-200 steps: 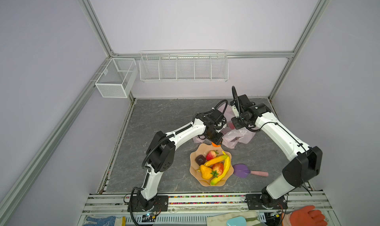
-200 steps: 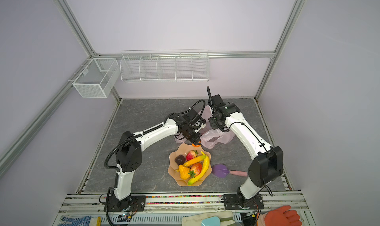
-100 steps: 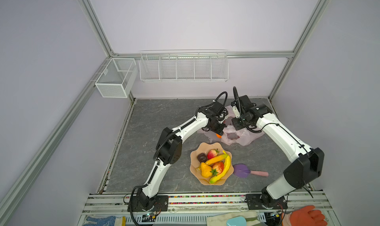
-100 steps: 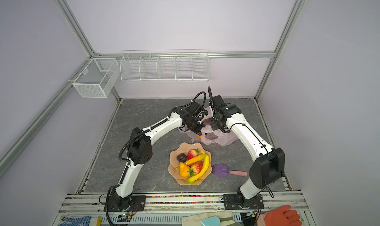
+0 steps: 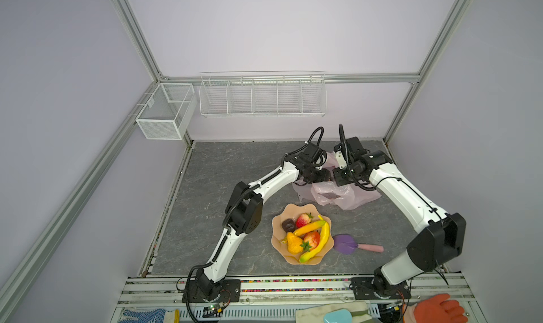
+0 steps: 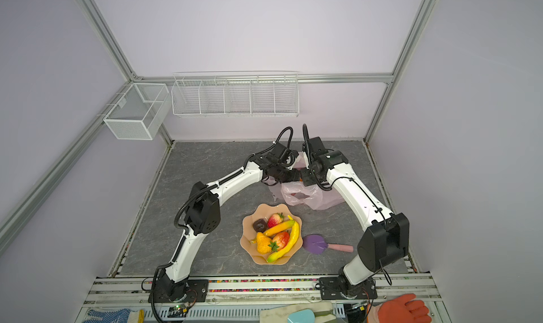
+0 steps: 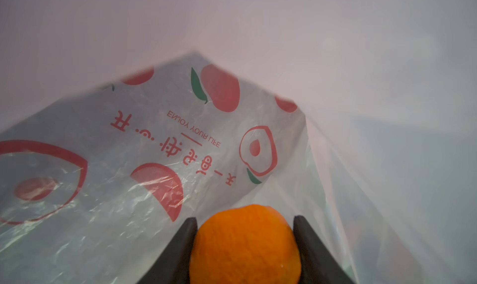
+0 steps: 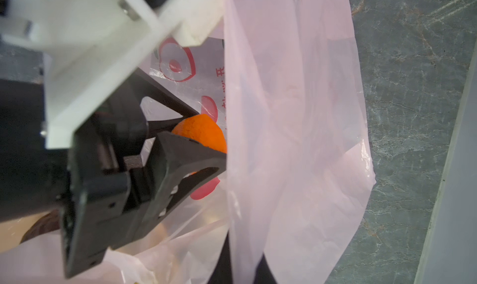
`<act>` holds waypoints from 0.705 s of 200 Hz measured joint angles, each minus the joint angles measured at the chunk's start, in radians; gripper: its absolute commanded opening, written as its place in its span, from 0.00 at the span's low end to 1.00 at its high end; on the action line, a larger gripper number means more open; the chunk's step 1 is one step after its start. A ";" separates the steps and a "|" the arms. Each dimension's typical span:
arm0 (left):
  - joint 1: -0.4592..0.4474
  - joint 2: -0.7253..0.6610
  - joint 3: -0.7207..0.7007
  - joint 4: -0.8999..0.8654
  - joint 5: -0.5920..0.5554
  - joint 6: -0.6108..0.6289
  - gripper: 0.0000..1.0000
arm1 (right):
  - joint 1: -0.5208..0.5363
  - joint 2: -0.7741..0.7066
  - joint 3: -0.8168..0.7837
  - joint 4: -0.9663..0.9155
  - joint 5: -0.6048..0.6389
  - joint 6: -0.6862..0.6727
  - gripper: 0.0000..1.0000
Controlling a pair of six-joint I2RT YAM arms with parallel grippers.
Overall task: Place the fruits into the plastic bag
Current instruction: Place the fruit in the plastic bag.
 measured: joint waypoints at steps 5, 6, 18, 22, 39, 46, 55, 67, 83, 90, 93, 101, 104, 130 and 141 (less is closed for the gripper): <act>-0.001 0.000 0.000 0.010 0.003 -0.011 0.30 | -0.003 -0.002 -0.002 0.005 -0.006 0.004 0.06; -0.002 0.000 0.000 0.011 0.003 -0.012 0.30 | -0.003 -0.002 -0.003 0.006 -0.006 0.005 0.06; -0.003 0.000 0.000 0.034 0.011 -0.032 0.35 | -0.008 -0.006 -0.006 0.014 -0.018 0.015 0.07; -0.005 0.000 0.000 0.039 0.012 -0.038 0.37 | -0.010 -0.007 -0.007 0.018 -0.022 0.018 0.07; -0.012 0.002 -0.001 0.055 0.018 -0.057 0.38 | -0.017 -0.014 -0.019 0.029 -0.039 0.032 0.07; -0.016 0.005 -0.001 0.060 0.019 -0.064 0.38 | -0.020 -0.017 -0.023 0.032 -0.043 0.039 0.07; -0.023 0.010 -0.002 0.066 0.019 -0.071 0.38 | -0.024 -0.019 -0.029 0.037 -0.051 0.044 0.07; -0.032 0.013 -0.016 0.075 0.019 -0.079 0.38 | -0.029 -0.022 -0.036 0.038 -0.060 0.052 0.07; -0.040 0.015 -0.047 0.087 0.020 -0.094 0.40 | -0.031 -0.023 -0.037 0.039 -0.065 0.060 0.07; -0.044 0.017 -0.058 0.089 0.020 -0.099 0.41 | -0.033 -0.023 -0.037 0.039 -0.066 0.063 0.07; -0.046 0.019 -0.062 0.089 0.021 -0.102 0.41 | -0.033 -0.024 -0.037 0.039 -0.068 0.065 0.06; -0.050 0.027 -0.064 0.089 0.022 -0.107 0.43 | -0.033 -0.024 -0.037 0.040 -0.070 0.069 0.07; -0.051 0.030 -0.064 0.090 0.022 -0.109 0.44 | -0.033 -0.025 -0.037 0.040 -0.072 0.070 0.07; -0.058 0.053 -0.064 0.104 0.034 -0.126 0.68 | -0.034 -0.031 -0.038 0.050 -0.080 0.082 0.07; -0.058 0.056 -0.064 0.109 0.045 -0.132 0.74 | -0.035 -0.033 -0.038 0.053 -0.083 0.085 0.07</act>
